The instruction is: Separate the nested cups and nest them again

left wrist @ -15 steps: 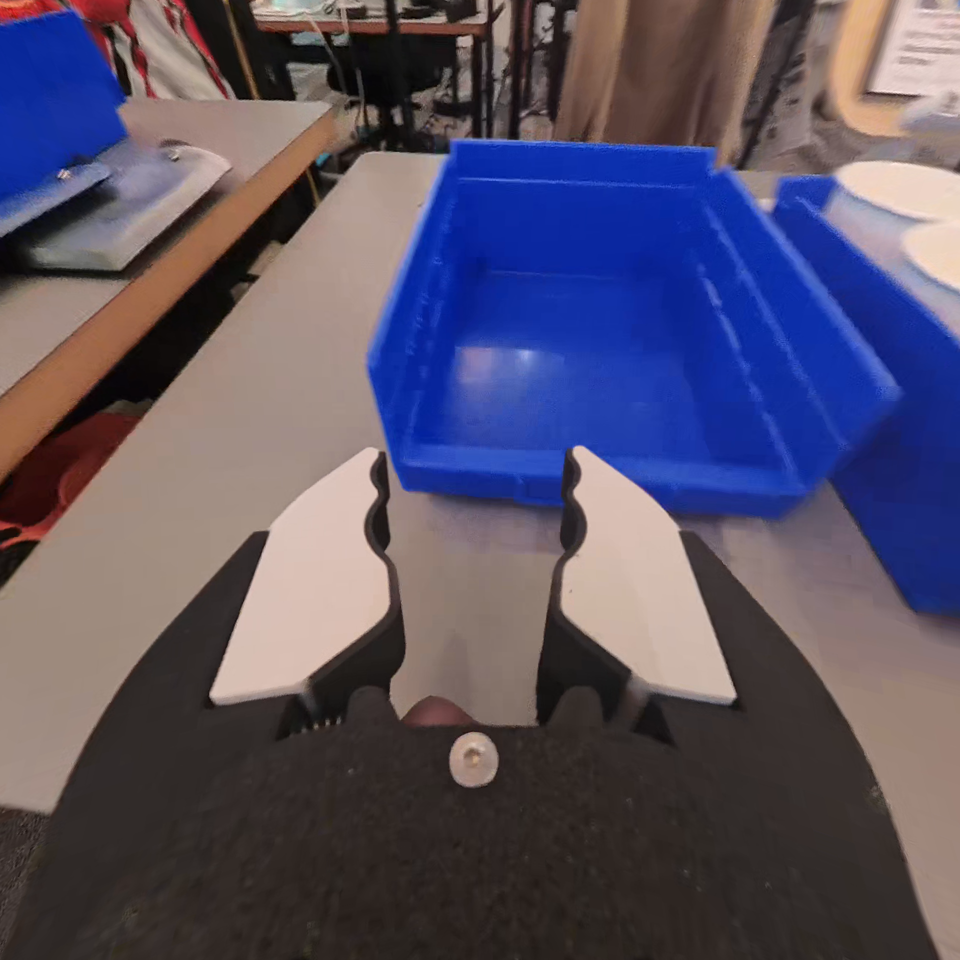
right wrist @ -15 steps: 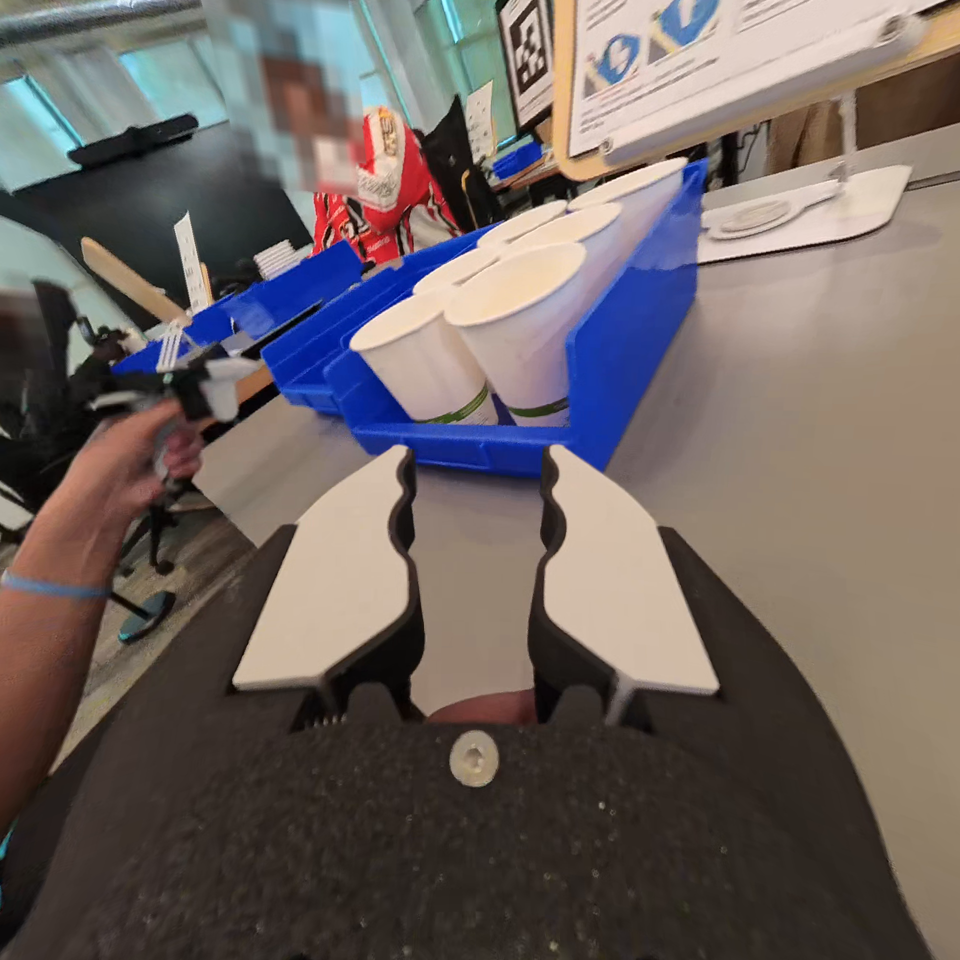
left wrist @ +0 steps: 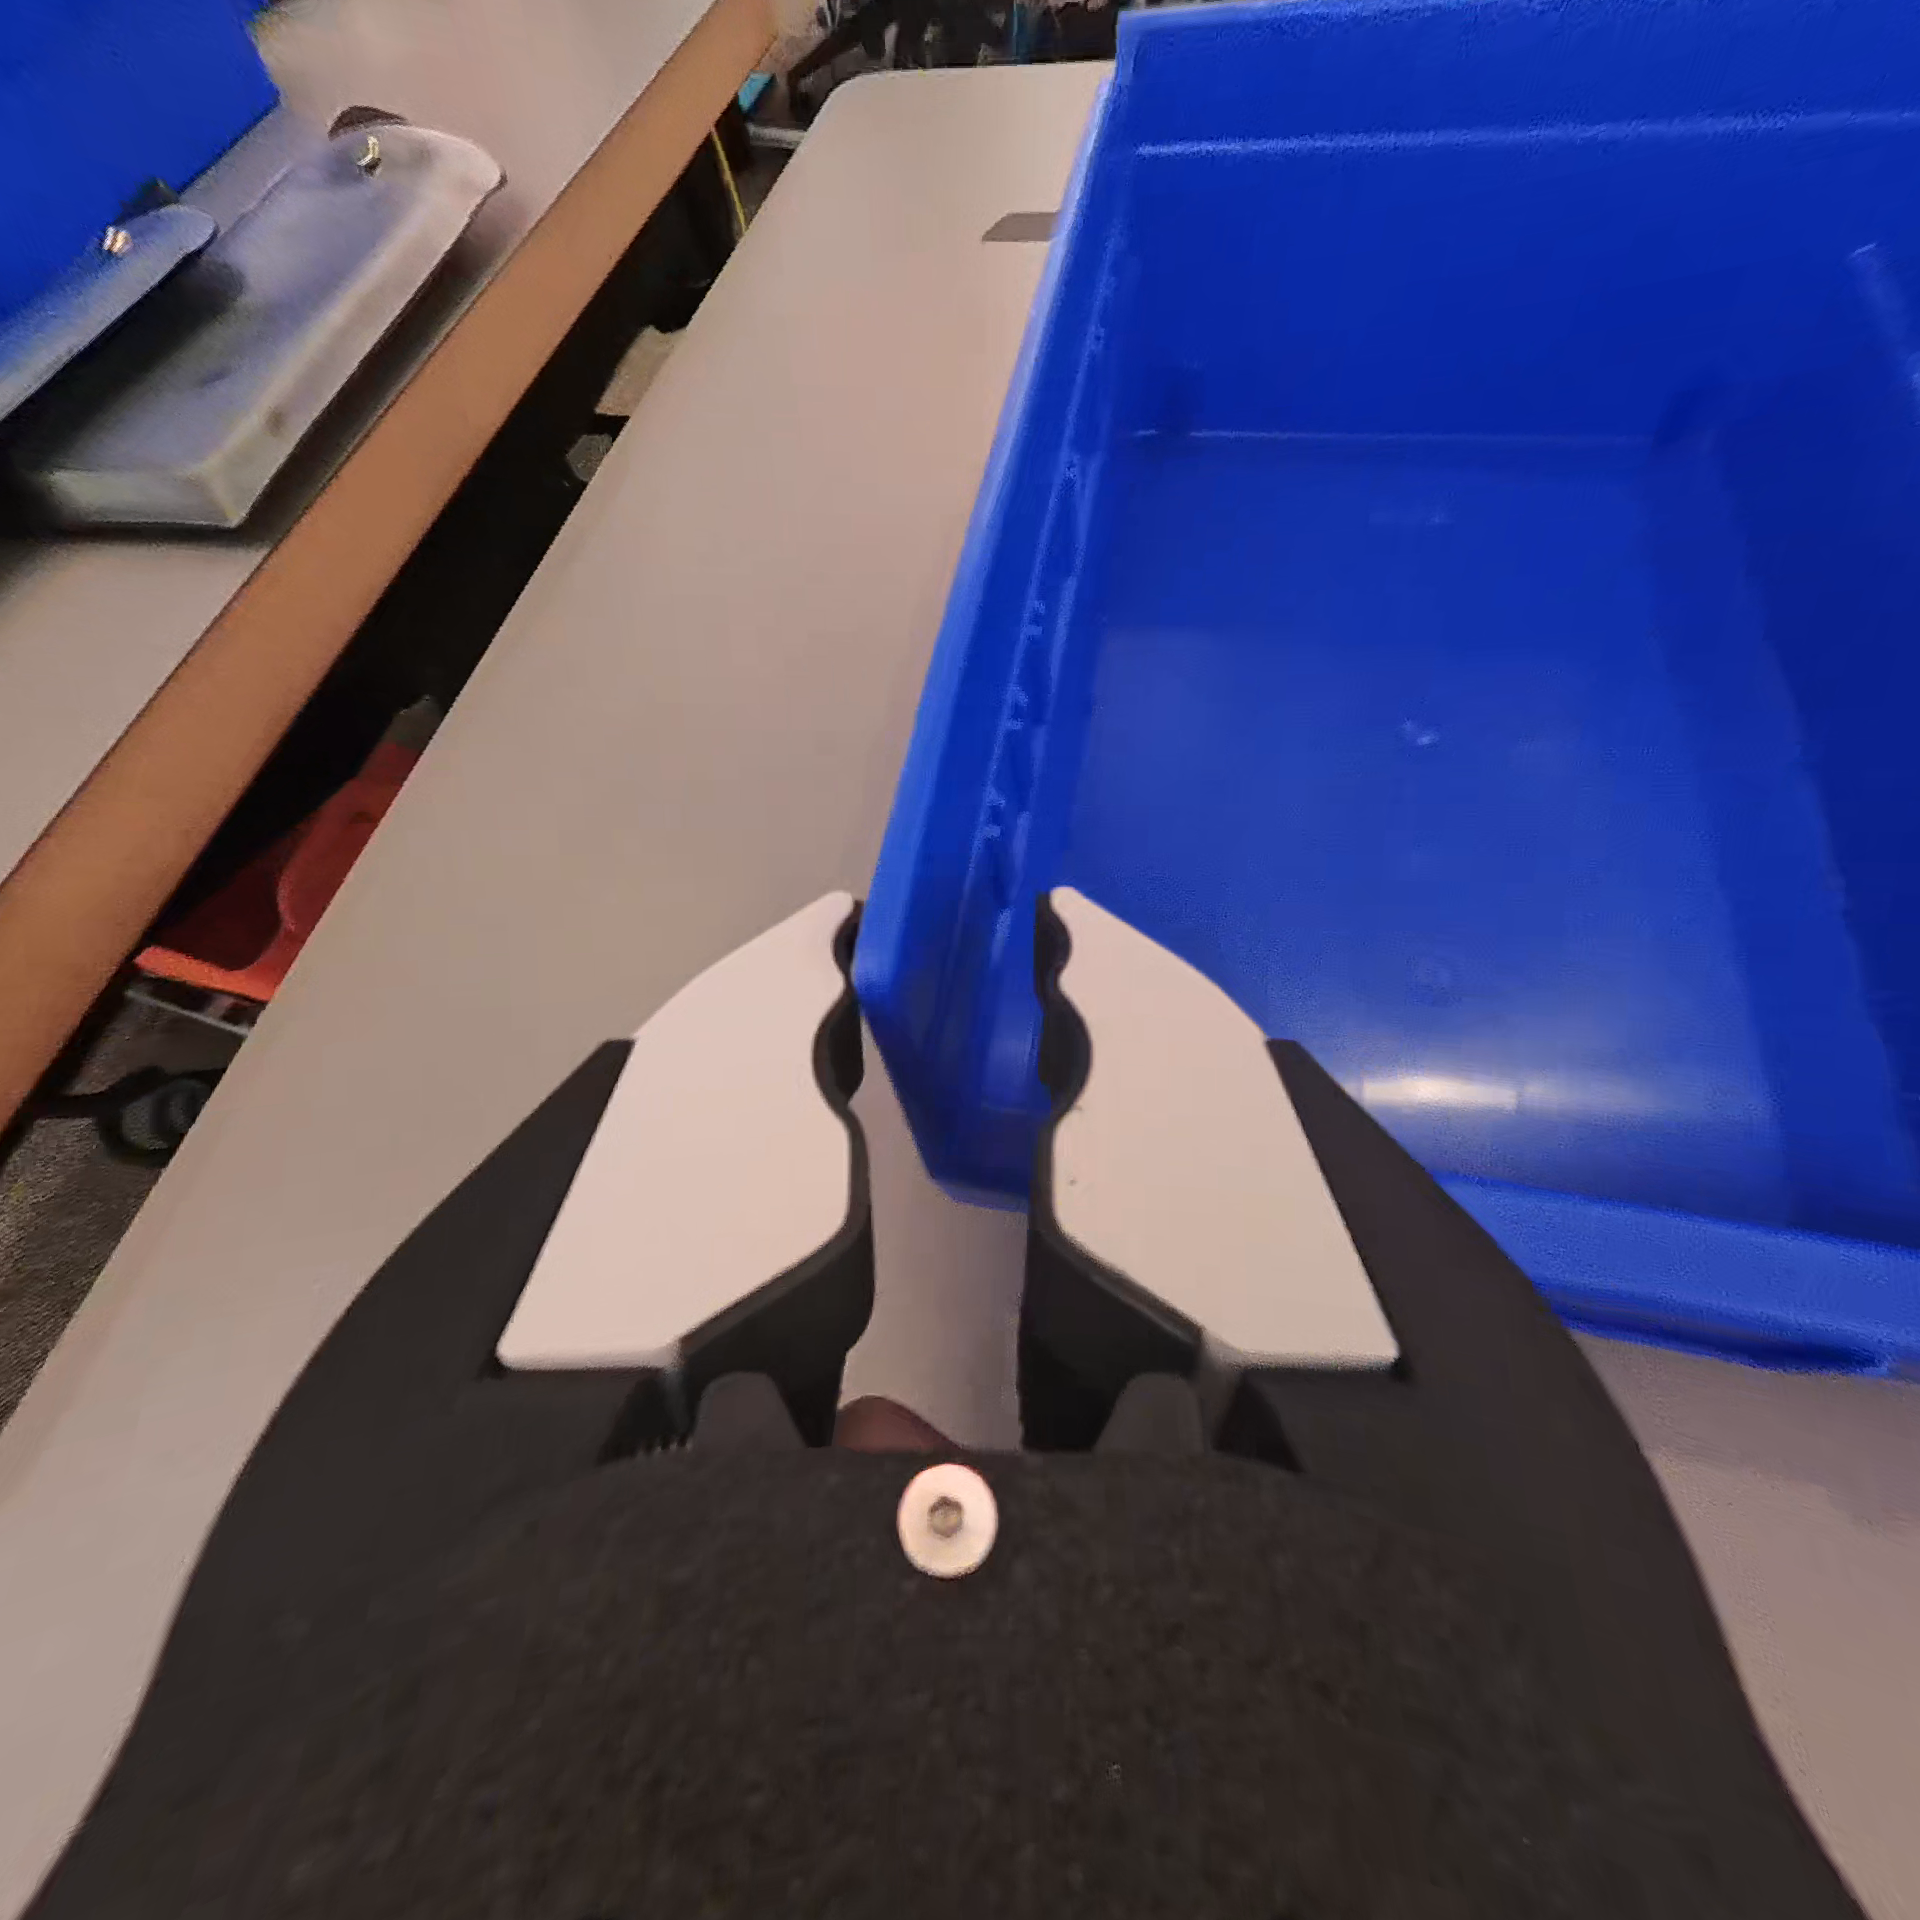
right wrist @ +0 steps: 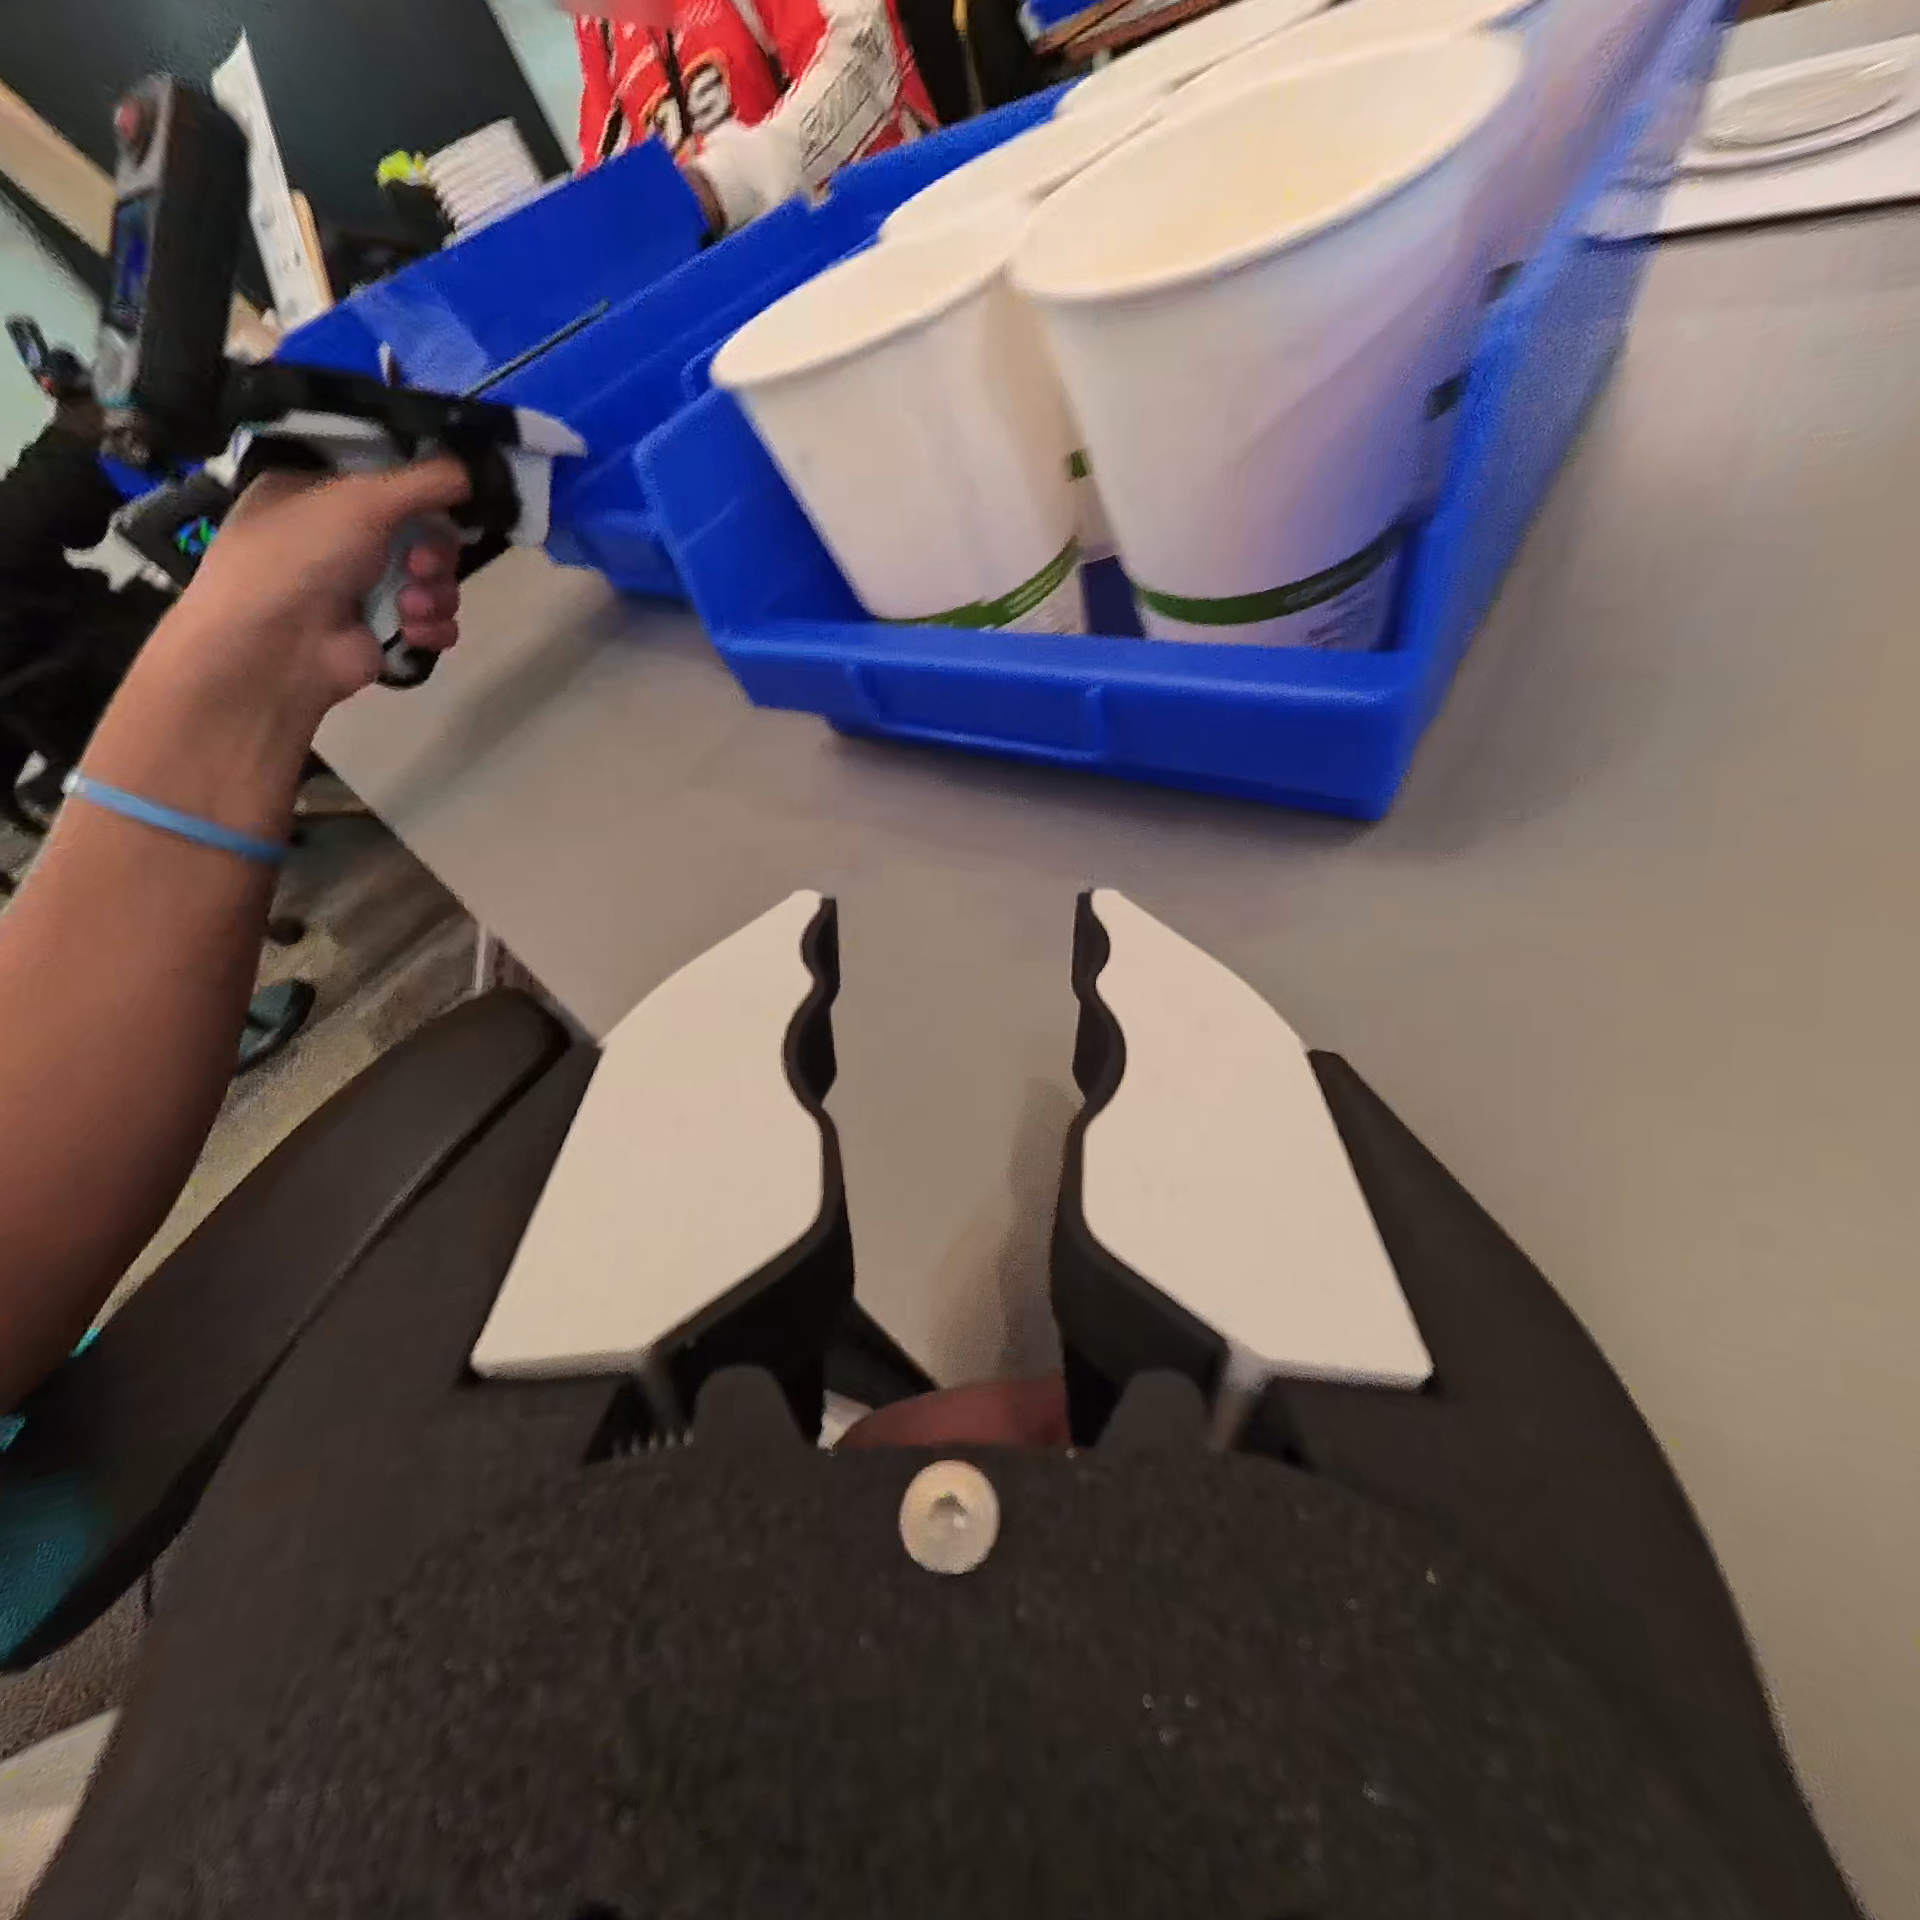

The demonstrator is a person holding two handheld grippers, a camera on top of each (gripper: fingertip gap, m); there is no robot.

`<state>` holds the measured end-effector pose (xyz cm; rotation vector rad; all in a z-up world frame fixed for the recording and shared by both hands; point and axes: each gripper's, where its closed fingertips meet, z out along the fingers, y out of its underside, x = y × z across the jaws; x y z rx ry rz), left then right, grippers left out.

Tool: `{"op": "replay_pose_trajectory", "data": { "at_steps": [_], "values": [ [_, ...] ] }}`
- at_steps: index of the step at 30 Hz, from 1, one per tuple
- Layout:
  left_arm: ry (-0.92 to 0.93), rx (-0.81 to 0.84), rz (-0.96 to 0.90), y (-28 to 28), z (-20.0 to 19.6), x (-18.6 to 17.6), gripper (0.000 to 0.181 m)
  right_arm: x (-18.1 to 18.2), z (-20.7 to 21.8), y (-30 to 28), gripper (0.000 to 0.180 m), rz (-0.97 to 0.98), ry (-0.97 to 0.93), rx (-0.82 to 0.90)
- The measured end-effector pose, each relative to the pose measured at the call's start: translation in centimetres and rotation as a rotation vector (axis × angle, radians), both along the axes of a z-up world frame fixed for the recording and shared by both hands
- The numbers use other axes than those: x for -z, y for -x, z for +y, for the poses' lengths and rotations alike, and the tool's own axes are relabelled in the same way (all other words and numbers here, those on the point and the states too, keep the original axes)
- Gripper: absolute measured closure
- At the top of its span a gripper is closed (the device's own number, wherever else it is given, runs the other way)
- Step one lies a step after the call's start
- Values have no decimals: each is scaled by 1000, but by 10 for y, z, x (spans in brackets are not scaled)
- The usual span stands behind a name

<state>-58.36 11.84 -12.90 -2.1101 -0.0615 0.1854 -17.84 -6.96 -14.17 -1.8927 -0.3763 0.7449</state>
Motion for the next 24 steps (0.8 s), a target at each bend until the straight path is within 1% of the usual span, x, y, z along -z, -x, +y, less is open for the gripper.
{"op": "replay_pose_trajectory", "data": {
  "at_steps": [1, 3, 7, 9, 12, 14, 18, 21, 22, 23, 24],
  "values": [
    [7, -10, 10, 3, 0, 3, 156, 2, -4, 9, 136, -9, 2, -24],
    [-15, -17, 32, 8, 2, 2, 156, 3, -13, 26, 137, -9, 3, -72],
    [-30, -37, 99, 22, 12, -1, 135, 2, -23, 51, 137, -30, 7, -152],
    [-26, -43, 74, 26, 17, -4, 118, 0, -25, 56, 137, -39, -4, -165],
    [-55, -23, 34, 23, 18, -12, 114, -2, -24, 55, 137, -30, -7, -162],
    [-85, -14, 34, 23, 17, -21, 115, -1, -24, 51, 137, -9, 4, -154],
    [-81, 64, 46, 18, 23, -26, 118, 6, -25, 48, 138, 32, 54, -164],
    [-26, 99, 21, 17, 30, -18, 119, 10, -27, 51, 138, 38, 75, -182],
    [1, 95, 11, 19, 32, -12, 122, 9, -27, 52, 138, 37, 74, -184],
    [29, 99, -4, 20, 34, -5, 129, 9, -27, 53, 138, 34, 71, -186],
    [40, 130, -45, 15, 34, -2, 142, 8, -27, 53, 138, 30, 68, -188]
  ]
}}
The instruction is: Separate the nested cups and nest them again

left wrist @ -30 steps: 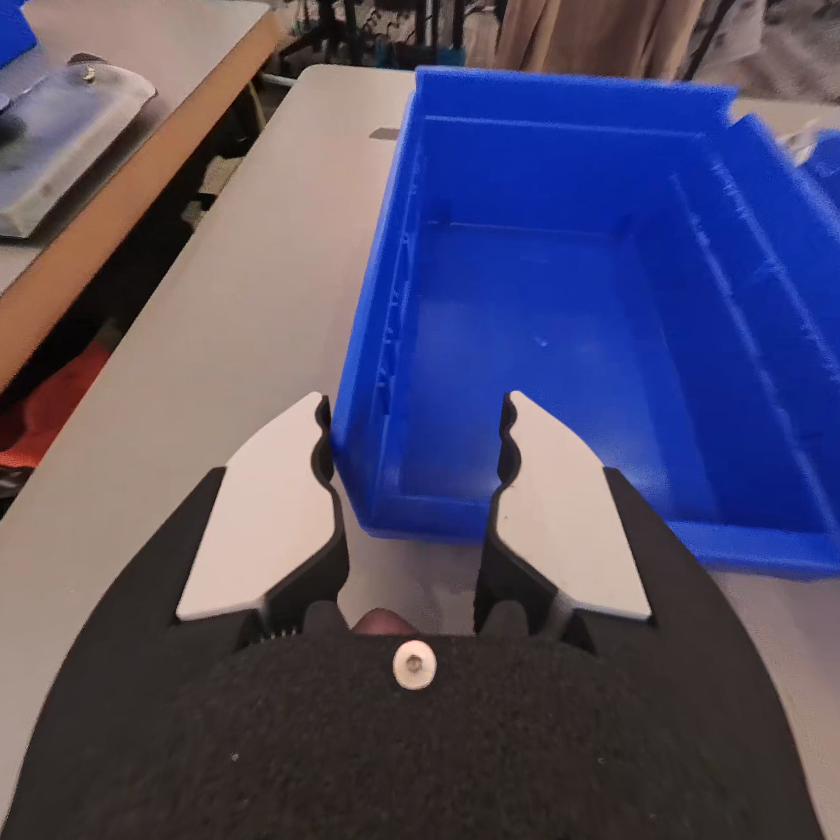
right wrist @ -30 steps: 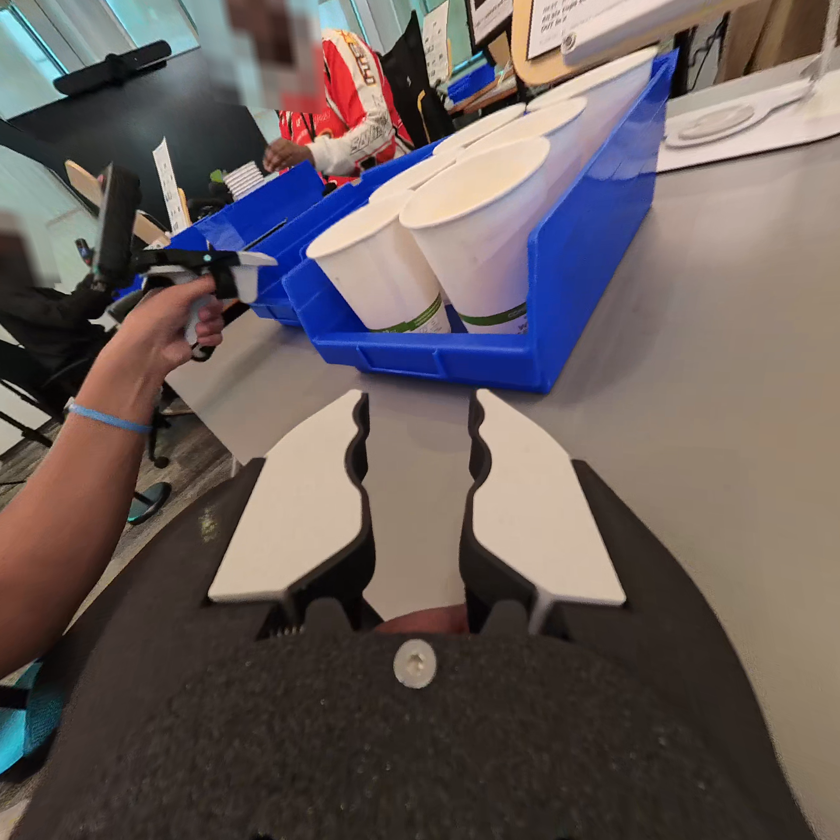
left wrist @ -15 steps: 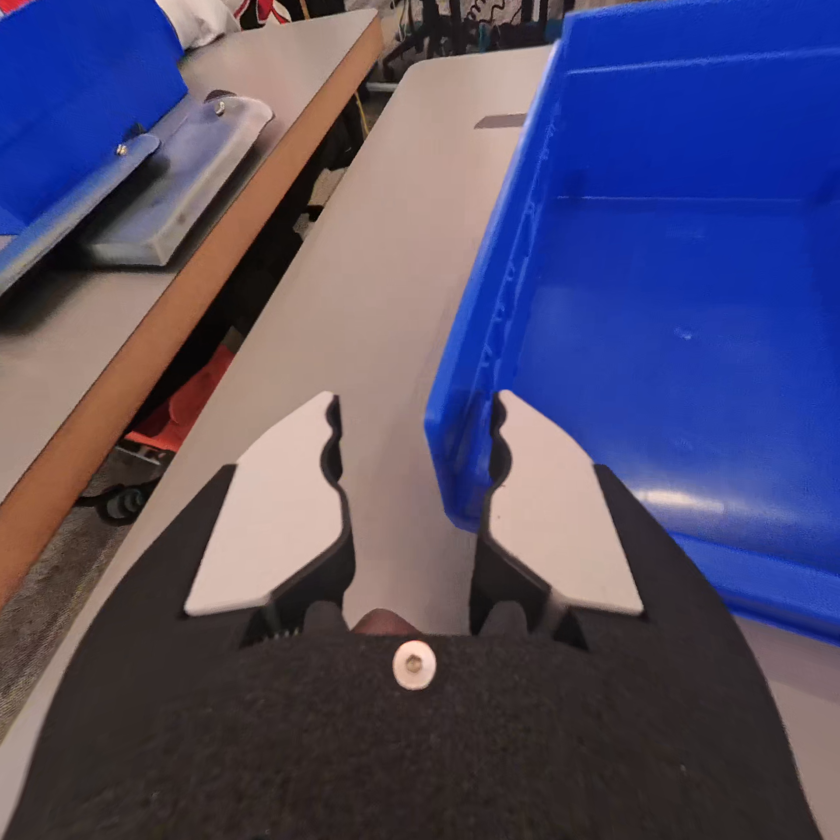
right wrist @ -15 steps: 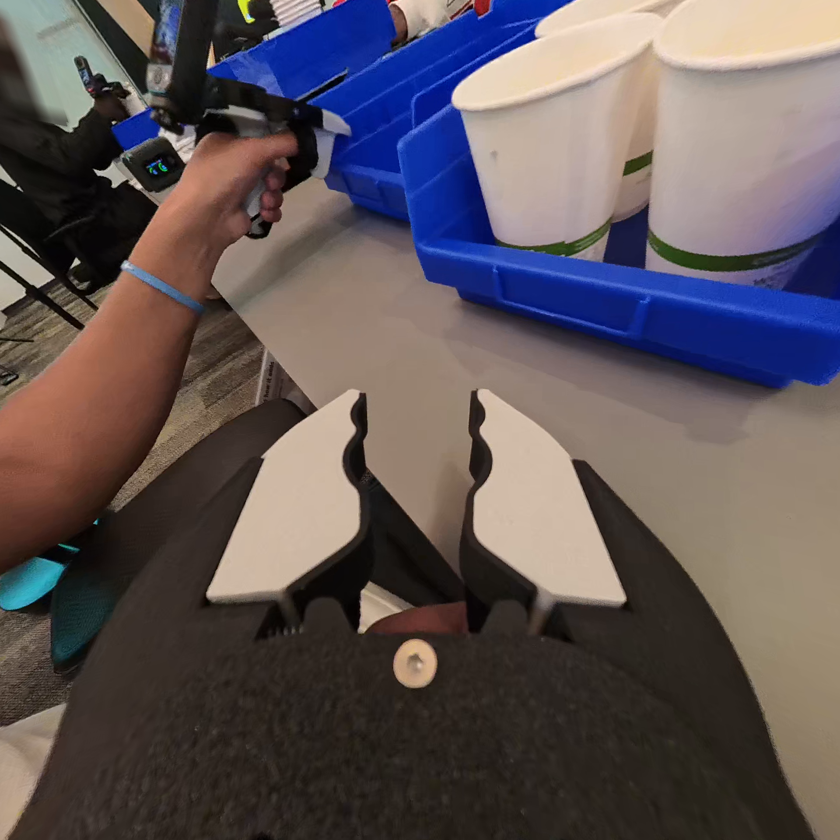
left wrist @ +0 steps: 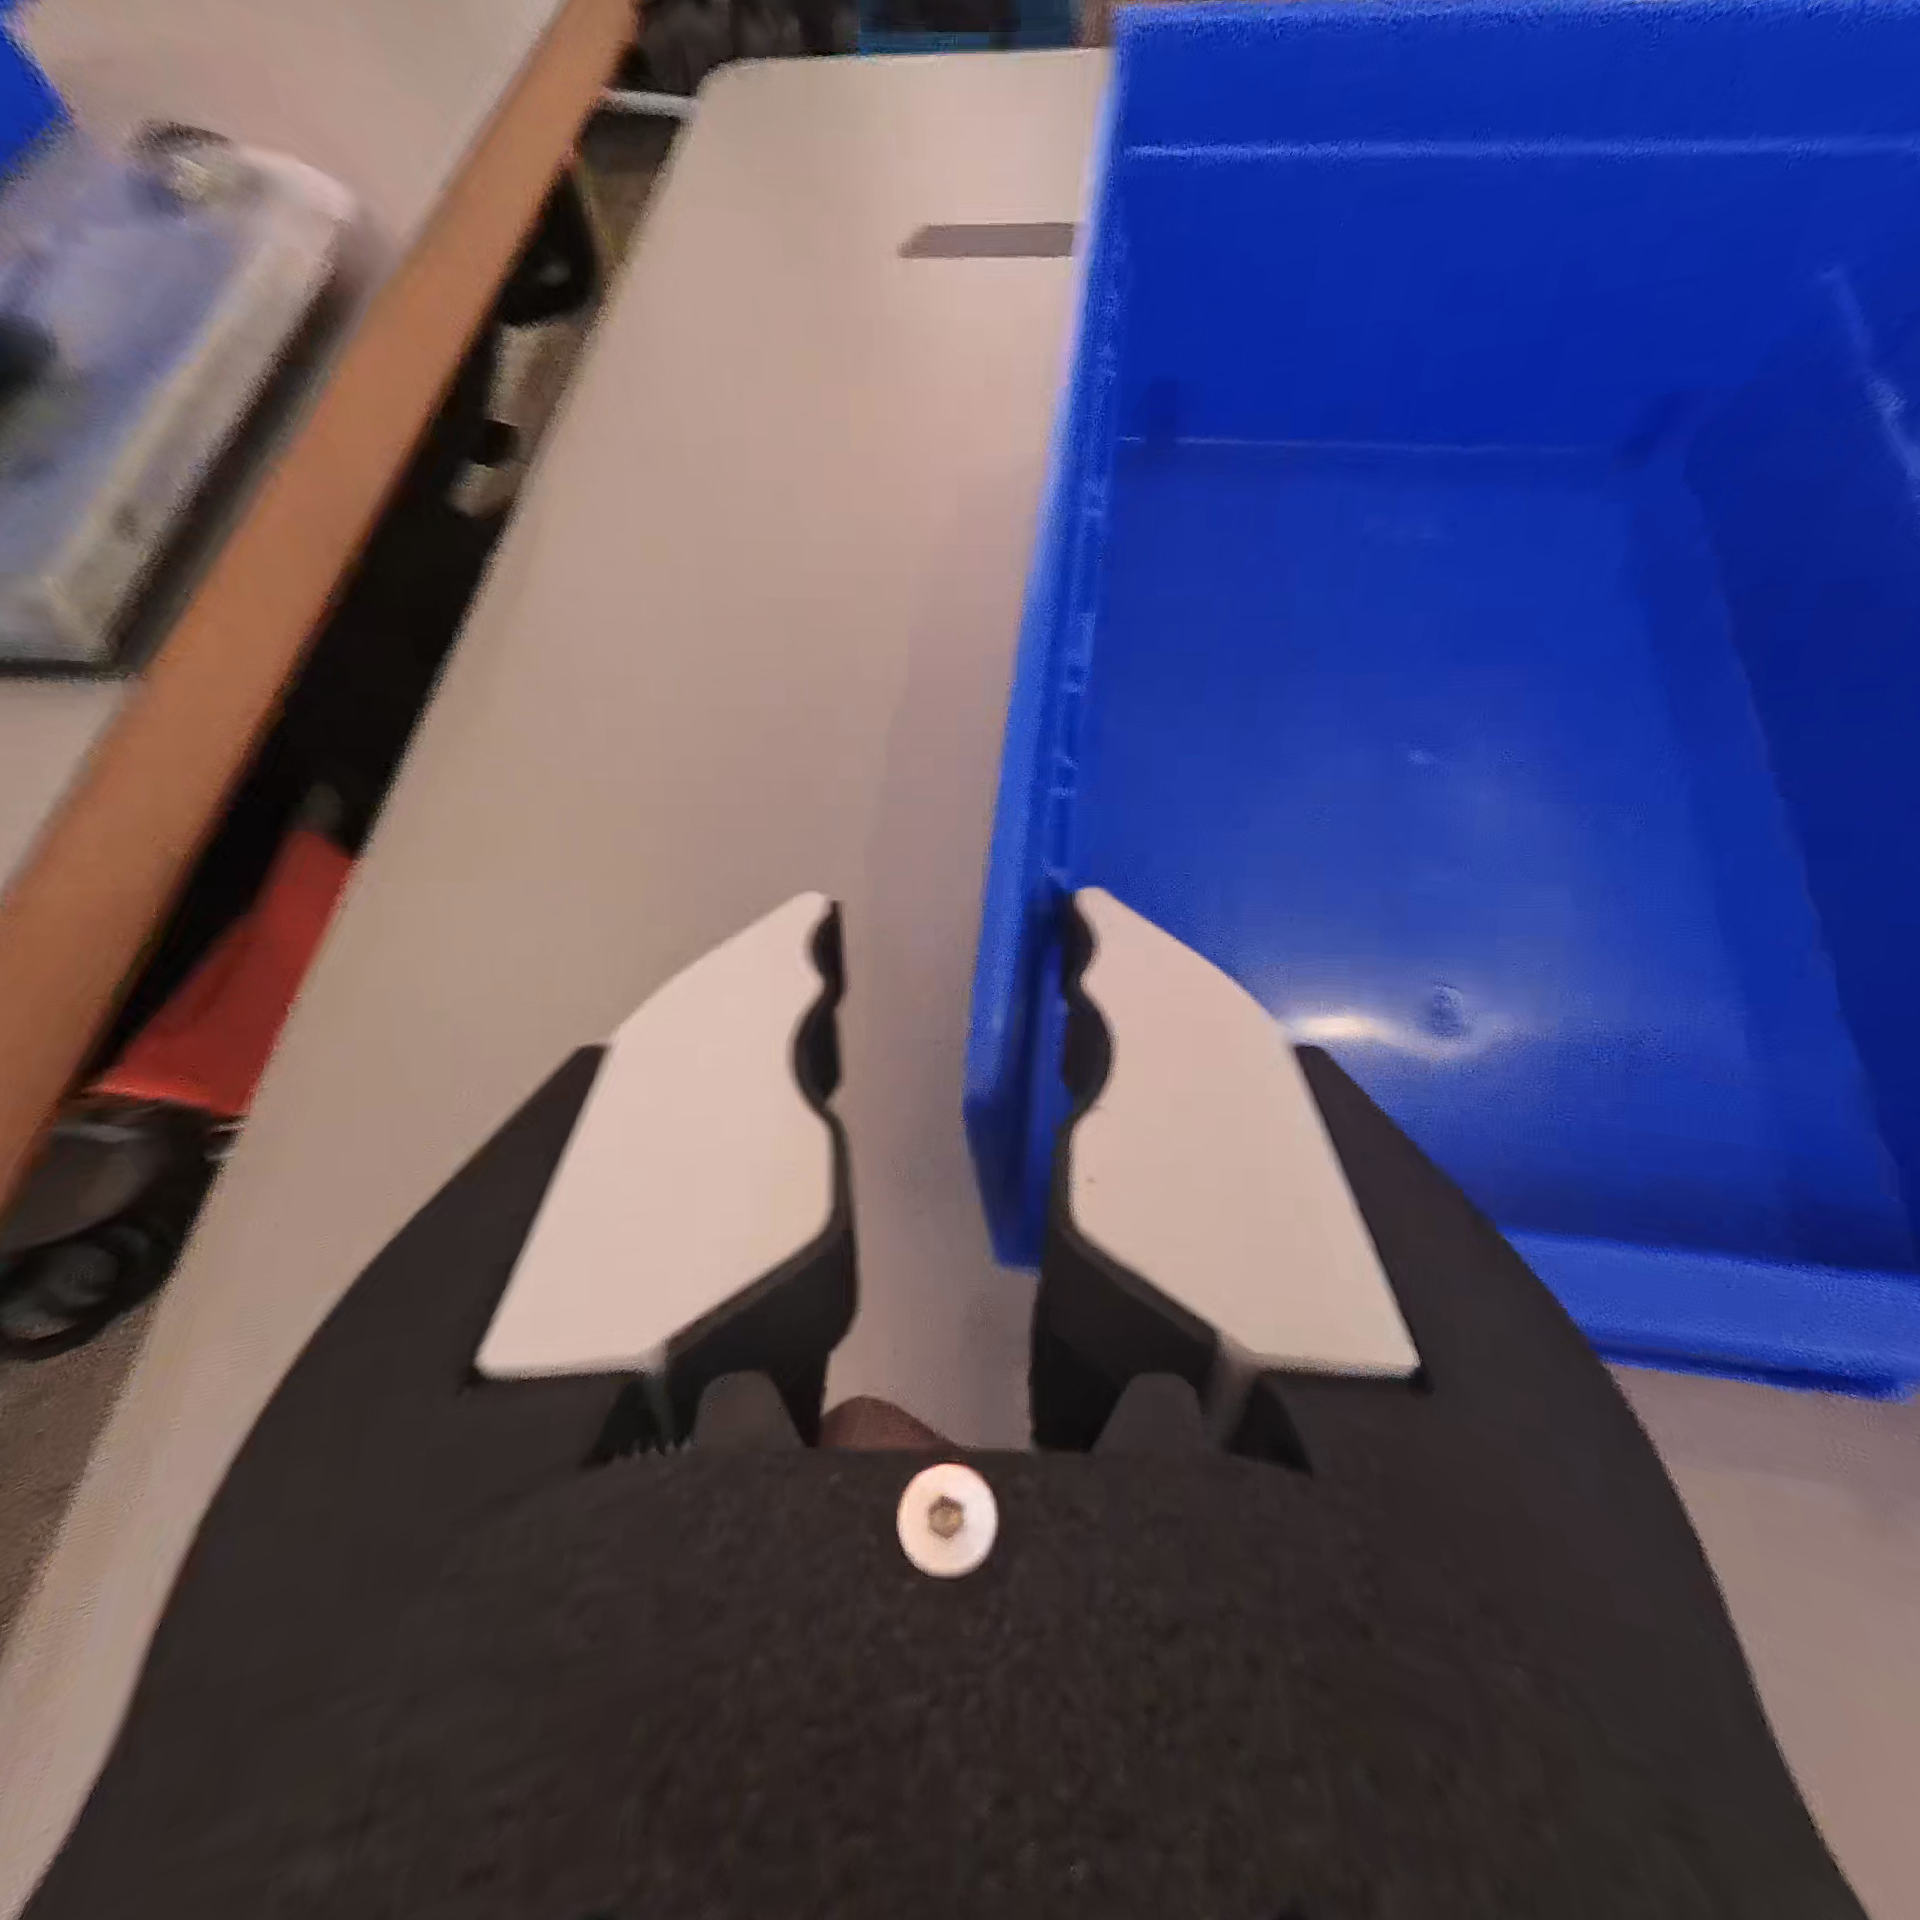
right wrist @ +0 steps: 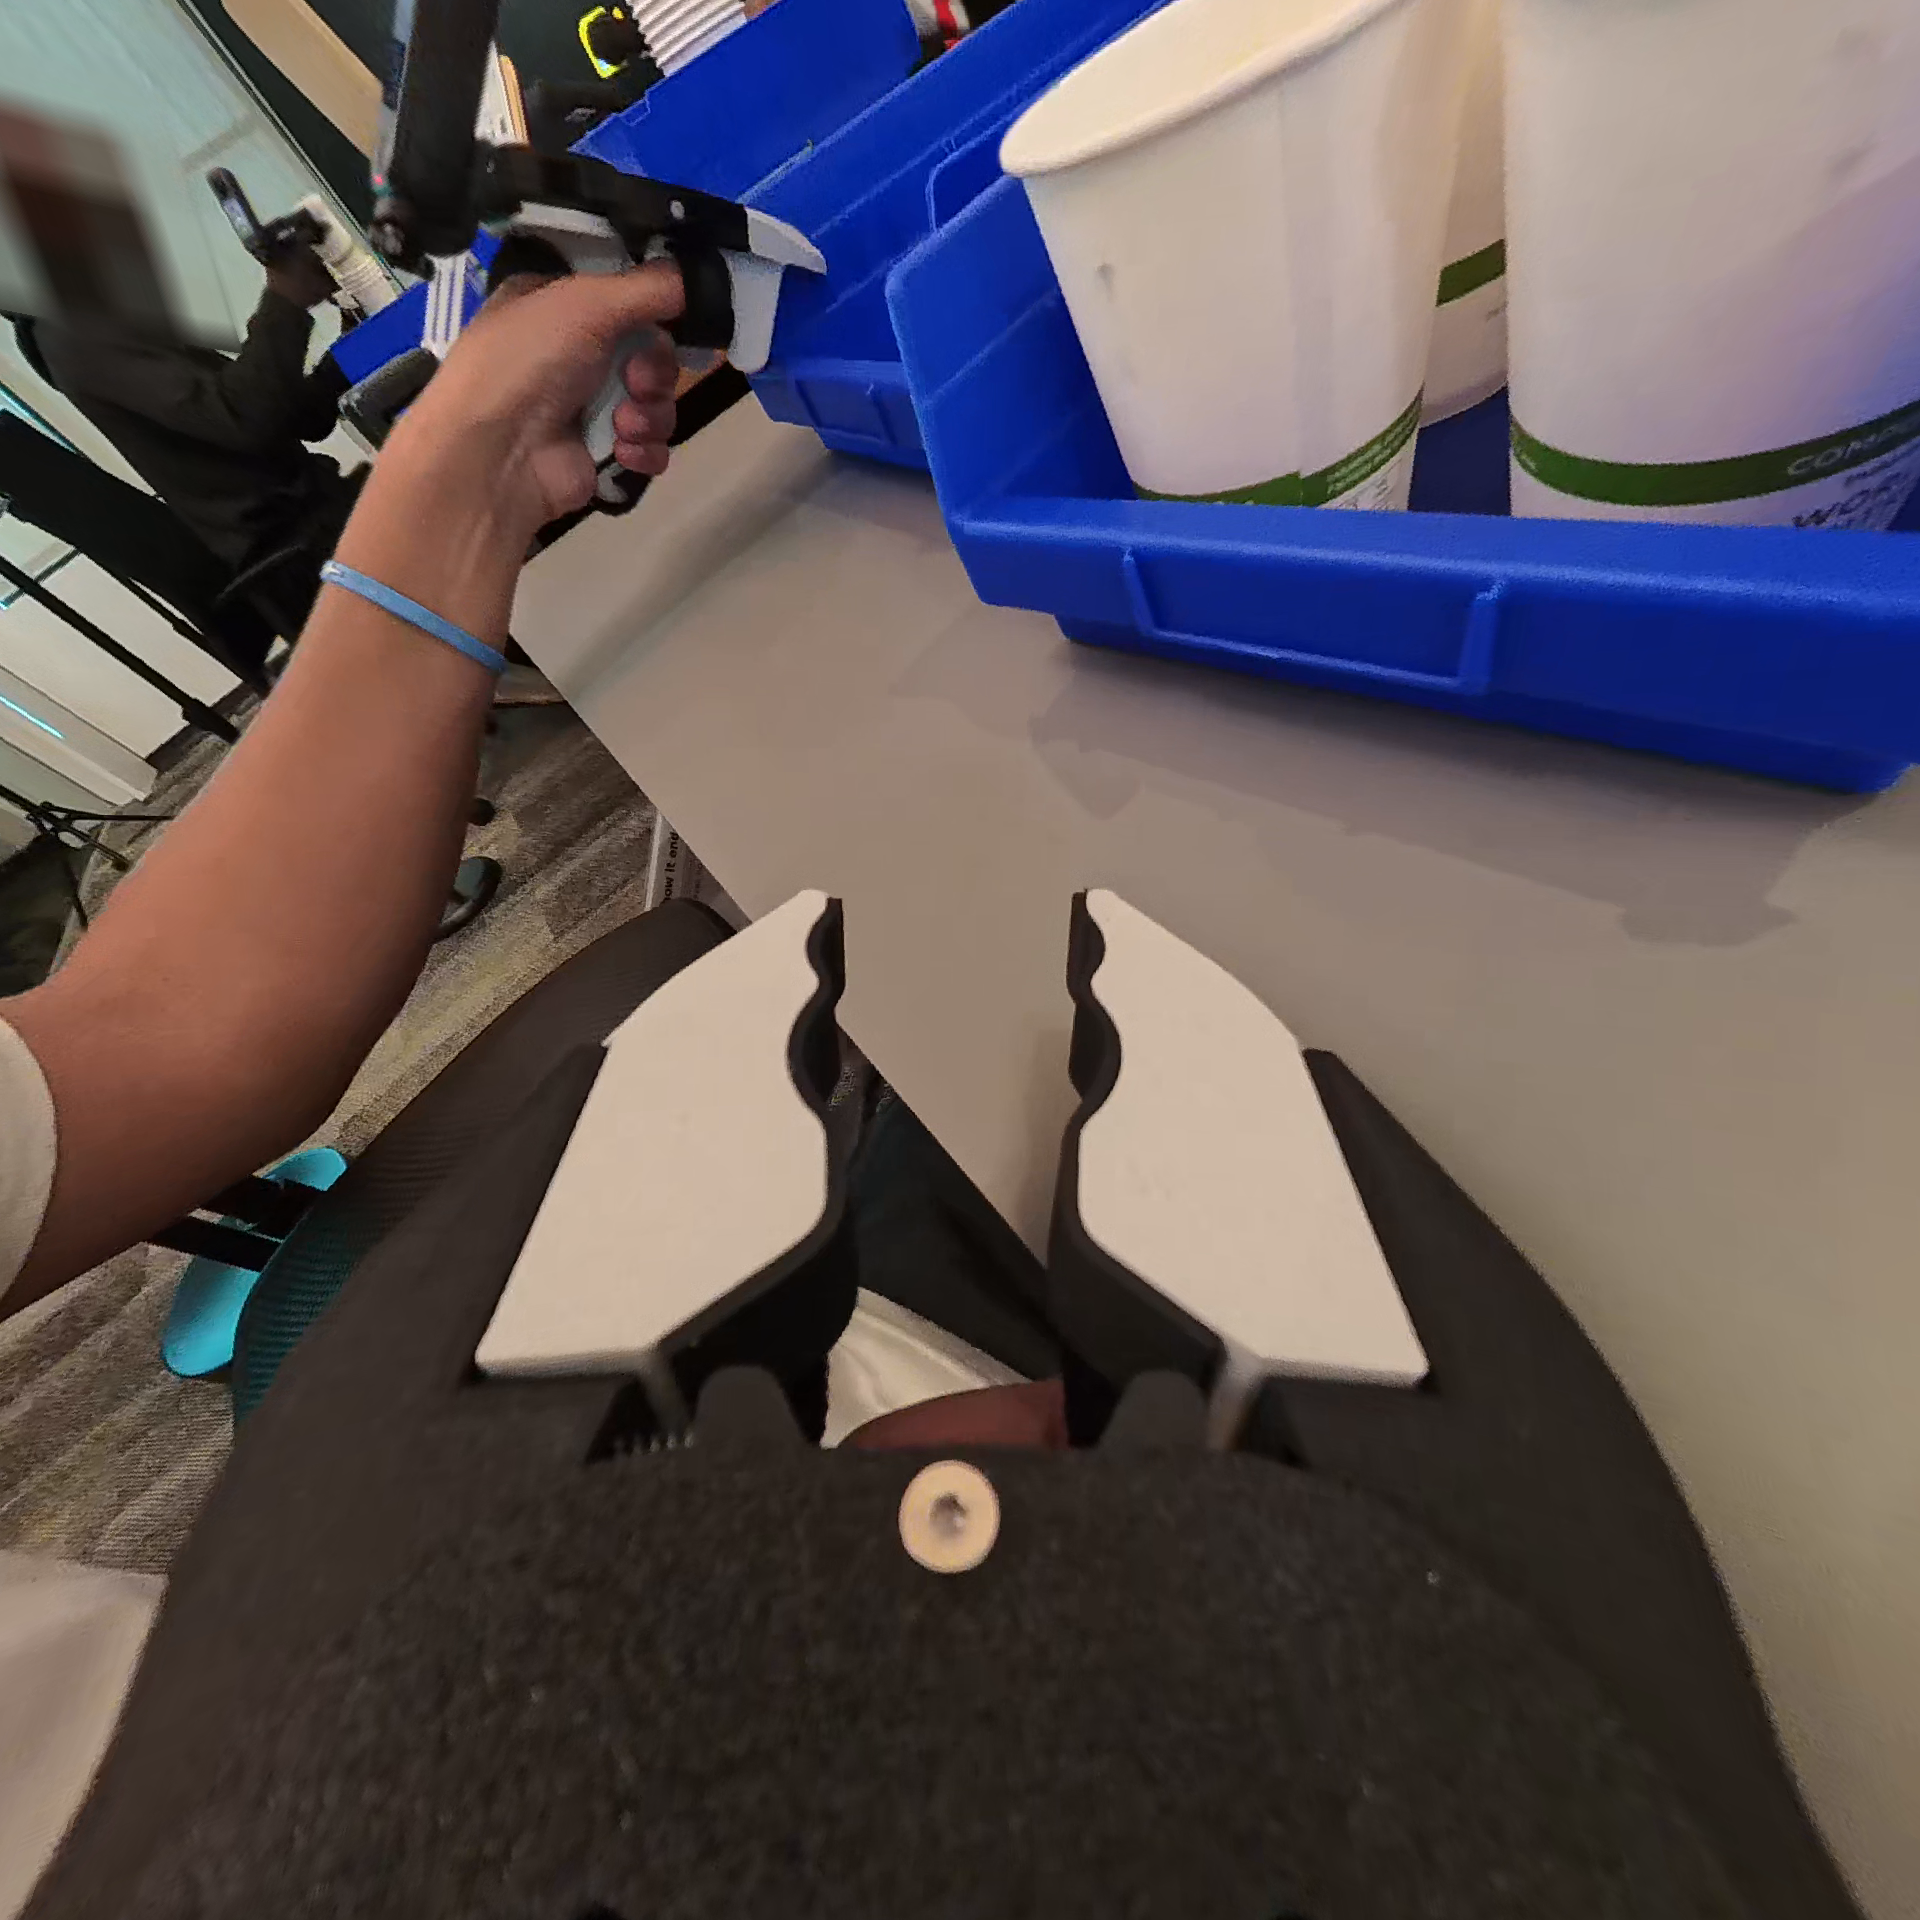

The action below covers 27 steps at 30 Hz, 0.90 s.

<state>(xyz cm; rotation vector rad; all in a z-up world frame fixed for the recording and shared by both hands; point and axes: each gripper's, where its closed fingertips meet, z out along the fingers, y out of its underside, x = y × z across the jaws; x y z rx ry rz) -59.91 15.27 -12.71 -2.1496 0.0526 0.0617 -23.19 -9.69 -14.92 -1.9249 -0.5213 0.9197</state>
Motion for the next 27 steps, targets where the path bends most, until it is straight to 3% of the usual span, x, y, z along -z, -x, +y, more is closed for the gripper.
{"op": "replay_pose_trajectory", "data": {
  "at_steps": [2, 7, 13, 16, 20, 26, 27],
  "values": [
    [15, 74, -109, -16, -5, 3, 175, -4, 1, 2, 139, -6, -13, -2],
    [-8, 8, -131, -25, -45, 2, 177, -23, 18, 21, 144, -64, -114, 32],
    [-89, -185, -182, -30, -128, 1, 176, -35, 61, 80, 144, -170, -253, 146],
    [-122, -231, -184, -33, -167, 0, 176, -26, 79, 100, 142, -197, -232, 207],
    [-183, -250, -224, -41, -208, -2, 176, -24, 73, 126, 142, -151, -180, 117],
    [-253, -231, -210, -73, -237, -5, 176, -24, 75, 133, 136, -167, -180, 145],
    [-268, -248, -196, -76, -240, -5, 176, -26, 79, 130, 145, -159, -167, 171]
  ]
}}
